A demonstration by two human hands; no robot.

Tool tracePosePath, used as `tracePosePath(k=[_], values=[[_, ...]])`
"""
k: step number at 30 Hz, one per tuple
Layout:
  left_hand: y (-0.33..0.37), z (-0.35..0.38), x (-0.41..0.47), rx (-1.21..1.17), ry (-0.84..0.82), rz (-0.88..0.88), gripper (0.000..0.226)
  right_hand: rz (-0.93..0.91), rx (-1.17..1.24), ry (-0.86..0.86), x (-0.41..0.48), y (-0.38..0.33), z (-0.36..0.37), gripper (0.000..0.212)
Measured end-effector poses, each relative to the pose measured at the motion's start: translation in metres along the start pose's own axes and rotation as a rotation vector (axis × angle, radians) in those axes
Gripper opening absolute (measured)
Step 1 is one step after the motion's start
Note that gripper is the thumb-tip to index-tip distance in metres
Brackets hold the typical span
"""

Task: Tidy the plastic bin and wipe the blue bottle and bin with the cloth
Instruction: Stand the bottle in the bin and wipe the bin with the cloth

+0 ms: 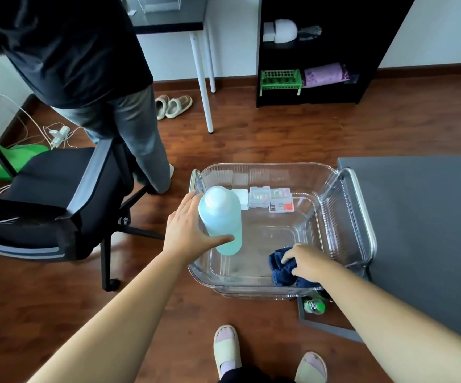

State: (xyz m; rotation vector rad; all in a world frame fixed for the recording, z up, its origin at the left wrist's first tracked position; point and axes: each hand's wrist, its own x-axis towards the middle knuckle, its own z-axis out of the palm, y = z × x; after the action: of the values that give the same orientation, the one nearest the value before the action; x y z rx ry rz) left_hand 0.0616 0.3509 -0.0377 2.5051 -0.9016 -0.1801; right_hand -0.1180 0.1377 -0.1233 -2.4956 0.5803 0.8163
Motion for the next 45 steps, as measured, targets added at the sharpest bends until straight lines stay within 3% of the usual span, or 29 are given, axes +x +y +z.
tracePosePath(k=[3,6,10,16,18,22,30,35,40,45], values=[[0.006,-0.003,-0.006,-0.054,0.063,0.005,0.101,0.006,0.046,0.022,-0.003,0.003,-0.017,0.037],[0.014,-0.001,-0.029,-0.061,0.255,0.051,0.104,0.04,0.096,0.083,-0.004,0.009,-0.028,0.031],[0.033,0.009,-0.061,-0.012,0.402,0.18,0.088,0.094,0.121,0.119,0.0,0.019,-0.023,0.034],[0.066,0.036,-0.069,0.031,0.194,0.349,0.068,0.121,0.165,0.101,0.007,0.022,-0.004,0.04],[0.074,0.049,-0.063,0.069,0.031,0.36,0.065,0.158,0.158,0.062,0.01,0.023,-0.005,0.018],[0.08,0.077,-0.045,0.138,-0.295,0.272,0.068,0.189,0.121,-0.019,0.006,0.023,-0.012,0.018],[0.095,0.086,-0.016,0.153,-0.583,0.141,0.078,-0.011,0.325,0.016,-0.034,0.007,-0.047,0.009],[0.112,0.06,0.004,0.115,-0.504,0.271,0.033,-0.106,0.321,0.065,-0.07,-0.005,-0.084,0.012],[0.144,0.027,0.025,0.117,-0.474,0.377,0.048,-0.173,0.37,0.225,-0.107,-0.011,-0.123,0.013],[0.179,-0.014,0.05,0.132,-0.409,0.505,0.026,-0.148,0.41,0.419,-0.143,-0.005,-0.164,0.018]])
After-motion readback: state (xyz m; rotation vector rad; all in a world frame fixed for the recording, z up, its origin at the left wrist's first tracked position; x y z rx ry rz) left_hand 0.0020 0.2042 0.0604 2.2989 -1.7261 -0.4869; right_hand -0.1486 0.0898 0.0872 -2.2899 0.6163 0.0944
